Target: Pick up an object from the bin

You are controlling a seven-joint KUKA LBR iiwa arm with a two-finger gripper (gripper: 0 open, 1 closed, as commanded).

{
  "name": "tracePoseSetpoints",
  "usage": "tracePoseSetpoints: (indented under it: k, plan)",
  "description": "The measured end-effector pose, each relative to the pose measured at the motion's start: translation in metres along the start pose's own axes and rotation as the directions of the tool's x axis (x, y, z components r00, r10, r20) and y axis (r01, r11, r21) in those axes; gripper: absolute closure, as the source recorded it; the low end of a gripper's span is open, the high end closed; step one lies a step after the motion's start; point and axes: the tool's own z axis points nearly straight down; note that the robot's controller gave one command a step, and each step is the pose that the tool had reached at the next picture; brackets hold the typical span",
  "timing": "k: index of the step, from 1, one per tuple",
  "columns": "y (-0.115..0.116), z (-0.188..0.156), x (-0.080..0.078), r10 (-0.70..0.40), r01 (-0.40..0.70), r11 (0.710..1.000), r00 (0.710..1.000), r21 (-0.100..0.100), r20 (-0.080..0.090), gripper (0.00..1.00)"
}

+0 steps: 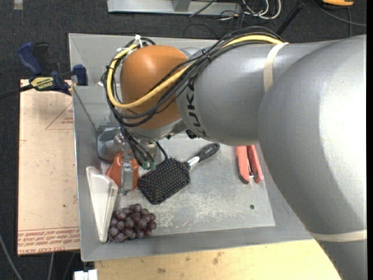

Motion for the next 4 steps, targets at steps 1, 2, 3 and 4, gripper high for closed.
tracePoseSetpoints:
  k: [1,2,3,4]
  plan:
    - [-0.001,-0.005,-0.002,0.003,-0.003,1.0,1.0,-0.002,0.007,0.0]
    - [-0.023,0.057,-0.012,-0.006,0.006,1.0,1.0,-0.003,0.007,0.0]
    - [-0.02,0.045,-0.015,-0.005,0.005,1.0,1.0,-0.006,0.018,1.0]
    - [-0.02,0.045,-0.015,-0.005,0.005,1.0,1.0,-0.006,0.018,1.0]
